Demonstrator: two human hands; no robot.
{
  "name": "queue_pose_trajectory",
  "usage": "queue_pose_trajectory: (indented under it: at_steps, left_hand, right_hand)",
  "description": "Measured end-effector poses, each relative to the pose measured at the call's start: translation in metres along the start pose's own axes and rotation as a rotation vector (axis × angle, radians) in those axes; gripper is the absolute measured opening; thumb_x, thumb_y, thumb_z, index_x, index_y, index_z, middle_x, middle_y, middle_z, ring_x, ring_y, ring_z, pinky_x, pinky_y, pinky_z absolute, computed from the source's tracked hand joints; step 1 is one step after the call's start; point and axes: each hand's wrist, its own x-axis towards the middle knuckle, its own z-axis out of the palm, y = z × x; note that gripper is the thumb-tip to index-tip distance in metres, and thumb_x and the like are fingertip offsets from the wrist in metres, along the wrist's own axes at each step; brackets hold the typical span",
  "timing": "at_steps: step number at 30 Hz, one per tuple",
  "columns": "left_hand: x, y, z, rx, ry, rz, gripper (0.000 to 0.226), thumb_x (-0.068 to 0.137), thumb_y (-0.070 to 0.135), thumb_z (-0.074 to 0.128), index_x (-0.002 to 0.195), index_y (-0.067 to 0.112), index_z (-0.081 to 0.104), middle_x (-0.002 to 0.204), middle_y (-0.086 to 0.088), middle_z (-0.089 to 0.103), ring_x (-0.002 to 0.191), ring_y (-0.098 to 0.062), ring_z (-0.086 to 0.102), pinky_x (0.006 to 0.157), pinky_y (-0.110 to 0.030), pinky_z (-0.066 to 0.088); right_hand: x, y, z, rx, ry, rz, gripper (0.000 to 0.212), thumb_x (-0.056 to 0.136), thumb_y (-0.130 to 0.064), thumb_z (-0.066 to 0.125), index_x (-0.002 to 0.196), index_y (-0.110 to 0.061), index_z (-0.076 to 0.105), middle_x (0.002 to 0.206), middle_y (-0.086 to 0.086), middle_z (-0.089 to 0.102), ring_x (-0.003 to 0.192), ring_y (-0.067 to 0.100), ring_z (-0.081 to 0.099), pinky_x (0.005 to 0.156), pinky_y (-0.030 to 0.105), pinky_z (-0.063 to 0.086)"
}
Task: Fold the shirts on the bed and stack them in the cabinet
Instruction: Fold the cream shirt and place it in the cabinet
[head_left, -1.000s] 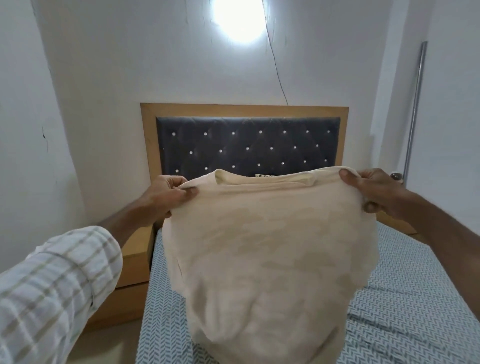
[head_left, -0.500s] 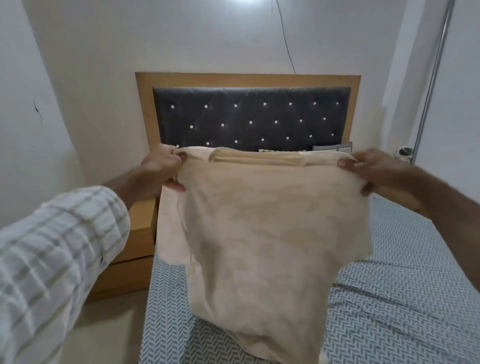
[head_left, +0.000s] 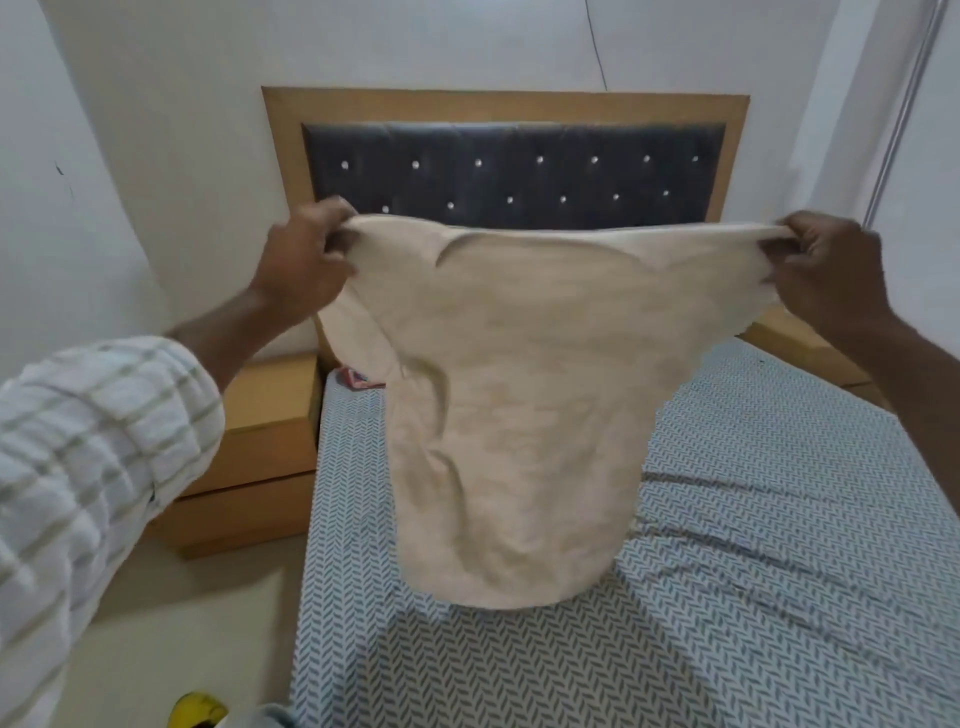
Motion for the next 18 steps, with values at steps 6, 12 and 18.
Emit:
queue_pose_trajectory:
  at_steps: [6,12,18]
  left_hand:
    - [-0.07,-0.022,0.007,-0.158,-0.468,-0.176,0.012,0.092,0.02,0.07,0.081,0.018,0.075,0.073,-0.013,0.071,0.047,-0.023,0.062,0.042,-0.035,0.053]
    - [-0.096,-0.05,0.057,-0.172,-0.781,-0.45,0.025,0.087,0.046,0.071,0.087,0.023,0.078,0.074,-0.006,0.073,0.056,-0.025,0.067,0.056,-0.041,0.059]
    - [-0.095,-0.093,0.125,-0.407,-0.713,-0.912,0.034,0.095,0.027,0.067,0.097,-0.006,0.06,0.097,-0.017,0.054,0.082,-0.031,0.071,0.079,-0.046,0.062]
  right_hand:
    - [-0.046,0.042,0.002,0.314,-0.726,0.425,0.024,0.101,-0.018,0.053,0.103,0.0,0.07,0.058,0.008,0.053,0.043,0.017,0.044,0.032,0.021,0.032]
    - [-0.071,0.066,0.049,0.205,-1.066,0.597,0.036,0.096,-0.036,0.061,0.091,-0.003,0.075,0.07,0.014,0.062,0.057,0.024,0.05,0.047,0.023,0.032]
    - [-0.066,0.074,0.119,0.312,-1.049,0.814,0.031,0.1,-0.023,0.059,0.107,0.005,0.069,0.098,0.017,0.072,0.082,0.026,0.072,0.058,0.035,0.061]
